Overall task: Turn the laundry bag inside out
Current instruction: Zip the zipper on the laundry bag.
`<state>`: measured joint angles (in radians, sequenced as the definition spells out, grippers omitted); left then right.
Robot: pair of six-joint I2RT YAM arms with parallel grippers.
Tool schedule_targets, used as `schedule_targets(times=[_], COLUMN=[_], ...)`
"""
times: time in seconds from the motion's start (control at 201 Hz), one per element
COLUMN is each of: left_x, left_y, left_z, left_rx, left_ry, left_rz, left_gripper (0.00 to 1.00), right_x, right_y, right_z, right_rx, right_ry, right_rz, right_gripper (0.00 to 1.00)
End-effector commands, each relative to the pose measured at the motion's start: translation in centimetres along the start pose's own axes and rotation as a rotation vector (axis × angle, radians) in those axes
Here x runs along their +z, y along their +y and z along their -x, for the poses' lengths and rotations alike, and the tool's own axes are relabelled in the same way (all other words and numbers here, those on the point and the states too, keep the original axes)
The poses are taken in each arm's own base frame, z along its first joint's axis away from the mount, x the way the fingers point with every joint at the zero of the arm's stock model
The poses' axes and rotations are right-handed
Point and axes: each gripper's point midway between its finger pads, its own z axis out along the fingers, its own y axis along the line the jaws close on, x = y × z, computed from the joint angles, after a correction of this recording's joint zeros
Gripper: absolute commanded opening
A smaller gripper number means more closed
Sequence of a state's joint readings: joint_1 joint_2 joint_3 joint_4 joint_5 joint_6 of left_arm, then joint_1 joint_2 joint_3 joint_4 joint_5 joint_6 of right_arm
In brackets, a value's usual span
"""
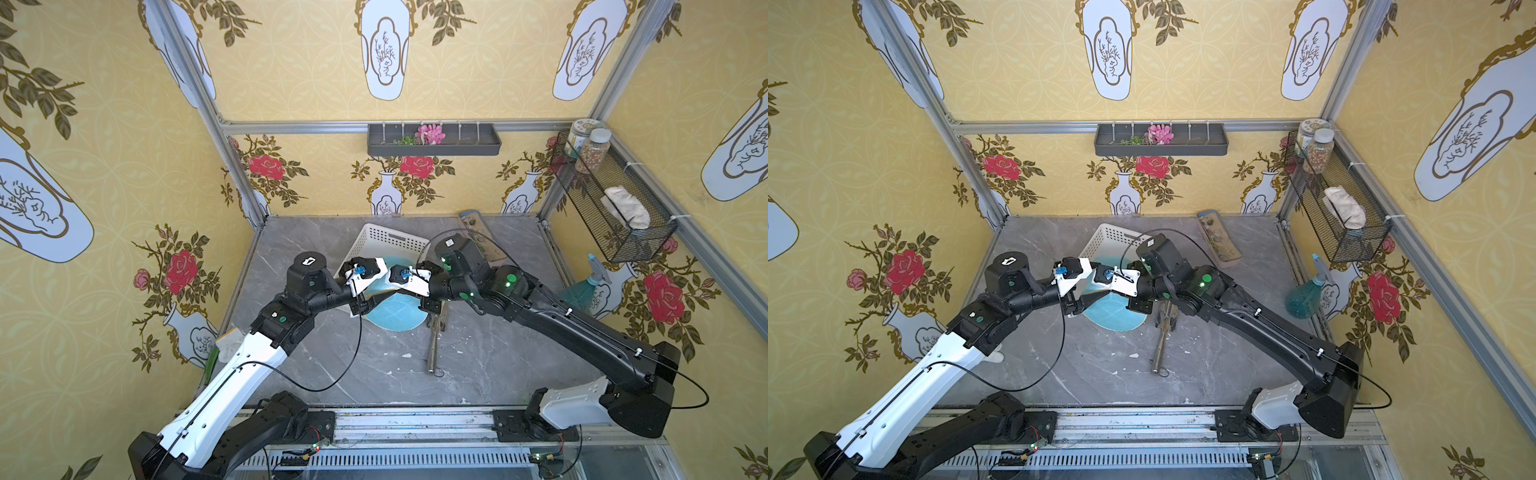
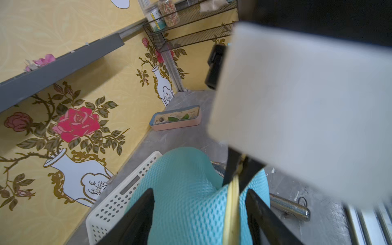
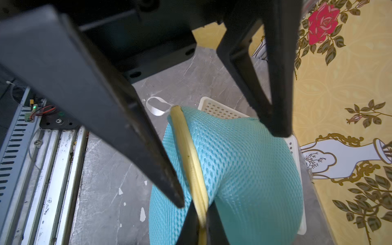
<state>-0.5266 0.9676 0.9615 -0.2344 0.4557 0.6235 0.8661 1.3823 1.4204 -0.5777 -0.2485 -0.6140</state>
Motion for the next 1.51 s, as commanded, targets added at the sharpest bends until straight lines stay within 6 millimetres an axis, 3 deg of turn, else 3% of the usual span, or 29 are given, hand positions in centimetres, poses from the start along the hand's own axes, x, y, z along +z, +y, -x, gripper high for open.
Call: schedule_targets(times=[0.0, 0.144, 0.264, 0.577, 0.612, 0.682, 0.767, 0.816, 0.896, 0.986, 1.14, 1.384, 1.503], left_x=[-0.1, -0.2, 0.3, 0.7, 0.7, 0.6, 0.3, -0.1, -0.8, -1.7, -3.0, -2.7, -2.8], left_y=[-1.2, -1.7, -1.6, -1.1, -1.0, -0.7, -0.2, 0.4, 0.6, -0.1, -0.6, -0.3, -0.1], left_z=[-0.9, -1.2, -1.8, -0.9, -0.9, -1.0, -0.9, -0.5, 0.1, 1.3, 2.8, 2.8, 3.0], left_rx=[0.013, 0.022, 0.012, 0.031, 0.034, 0.044, 0.087, 0.130, 0.216, 0.320, 0.465, 0.482, 0.485], left_ry=[0.030, 0.030, 0.049, 0.023, 0.024, 0.025, 0.002, -0.030, -0.096, -0.191, -0.318, -0.306, -0.314], left_rz=[-0.059, -0.080, -0.093, -0.095, -0.090, -0.066, -0.009, 0.048, 0.109, 0.141, 0.211, 0.212, 0.223], left_gripper=[0.66, 0.65, 0.59, 0.10, 0.04, 0.00, 0.00, 0.00, 0.00, 0.00, 0.00, 0.00, 0.00], right_x=[-0.4, -0.8, -1.1, -1.4, -1.6, -2.3, -3.7, -4.9, -6.8, -8.1, -8.5, -8.0, -7.3], right_y=[-0.6, -0.6, -0.6, -1.0, -1.3, -2.2, -3.3, -4.0, -4.7, -4.1, -2.2, -2.2, -2.0], right_z=[0.6, 1.0, 1.5, 2.8, 2.8, 2.7, 1.5, 0.3, -1.4, -2.3, -0.6, 1.2, 1.5], right_rx=[-0.030, -0.032, -0.030, 0.001, 0.028, 0.125, 0.301, 0.445, 0.638, 0.772, 0.821, 0.910, 0.965], right_ry=[-0.017, -0.038, -0.059, -0.129, -0.142, -0.181, -0.230, -0.270, -0.351, -0.441, -0.488, -0.486, -0.463], right_rz=[-0.040, -0.048, -0.045, -0.076, -0.094, -0.129, -0.152, -0.147, -0.116, -0.014, 0.196, 0.368, 0.441], right_gripper=[0.00, 0.00, 0.00, 0.00, 0.12, 0.55, 0.72, 0.75, 0.75, 0.73, 0.67, 0.48, 0.45])
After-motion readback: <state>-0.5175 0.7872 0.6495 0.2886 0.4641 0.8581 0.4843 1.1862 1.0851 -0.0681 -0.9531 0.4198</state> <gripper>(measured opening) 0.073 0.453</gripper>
